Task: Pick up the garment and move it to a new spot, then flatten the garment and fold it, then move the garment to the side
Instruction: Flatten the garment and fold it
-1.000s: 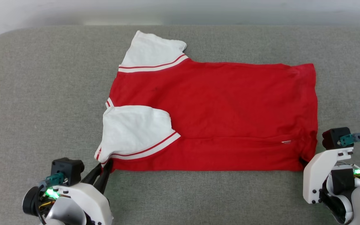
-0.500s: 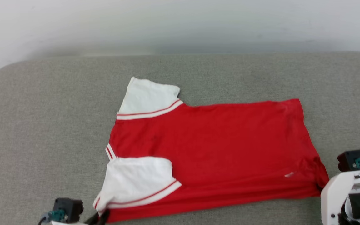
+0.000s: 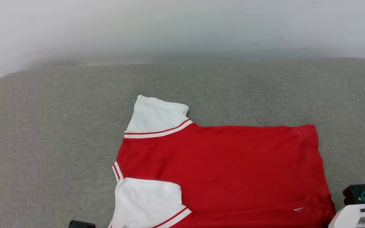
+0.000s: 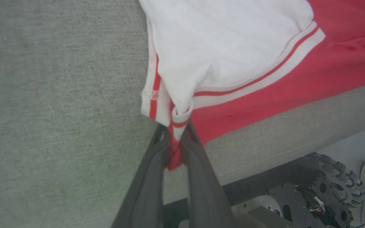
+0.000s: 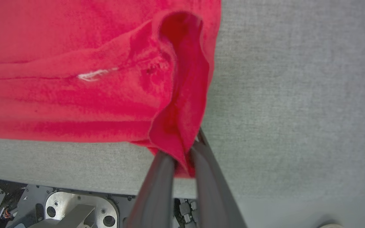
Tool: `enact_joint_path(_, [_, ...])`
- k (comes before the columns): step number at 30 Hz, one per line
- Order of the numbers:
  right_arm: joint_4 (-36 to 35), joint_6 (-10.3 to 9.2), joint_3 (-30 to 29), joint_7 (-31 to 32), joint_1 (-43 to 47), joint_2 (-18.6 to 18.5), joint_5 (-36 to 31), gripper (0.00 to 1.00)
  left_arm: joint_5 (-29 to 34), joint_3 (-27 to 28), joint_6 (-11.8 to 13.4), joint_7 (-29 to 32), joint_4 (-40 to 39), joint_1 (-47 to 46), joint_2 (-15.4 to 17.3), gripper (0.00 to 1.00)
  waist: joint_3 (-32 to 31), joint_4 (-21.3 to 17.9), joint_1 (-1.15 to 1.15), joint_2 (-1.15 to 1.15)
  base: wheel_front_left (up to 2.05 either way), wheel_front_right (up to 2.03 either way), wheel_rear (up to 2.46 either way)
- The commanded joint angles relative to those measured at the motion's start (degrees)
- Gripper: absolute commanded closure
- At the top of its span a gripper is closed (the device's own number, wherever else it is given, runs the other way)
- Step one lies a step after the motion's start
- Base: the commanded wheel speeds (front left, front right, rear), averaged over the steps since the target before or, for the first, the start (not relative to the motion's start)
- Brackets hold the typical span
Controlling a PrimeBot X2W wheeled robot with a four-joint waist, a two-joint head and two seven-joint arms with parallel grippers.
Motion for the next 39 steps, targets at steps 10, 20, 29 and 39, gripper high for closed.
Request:
enact_joint_path(10, [0.0, -0.08, -1.3, -7.4, -4.2, -0.1, -2.3, 0.00, 2.9, 3.5, 1.2, -7.7, 0.4, -3.2, -0.3, 0.00, -2.1, -0.1, 0.00, 0.00, 0.00, 0.00, 0.00])
enact_joint_path(20, [-5.0, -0.07, 0.8, -27.5, -9.4, 1.4, -3.1, 0.00, 10.8, 9.1, 1.9, -23.9, -2.0, -7.4, -3.3, 0.00, -3.5, -1.5, 0.00, 0.00, 0.00, 0.00, 0.00])
enact_joint_path(29, [-5.6, -0.07, 2.3, -43.4, -9.0, 5.3, -1.3, 0.00, 19.4, 17.6, -1.0, -24.6, -6.4, -5.6, -10.7, 0.00, -2.5, -2.3, 0.00, 0.00, 0.00, 0.00, 0.00])
enact_joint_path(39, [-2.9, -0.07, 4.8, -52.6, -9.8, 7.9, -2.1, 0.00, 26.4, 25.9, -10.0, -24.7, -6.9, -4.0, -18.9, 0.00, -0.5, -3.9, 0.00, 0.00, 0.00, 0.00, 0.00])
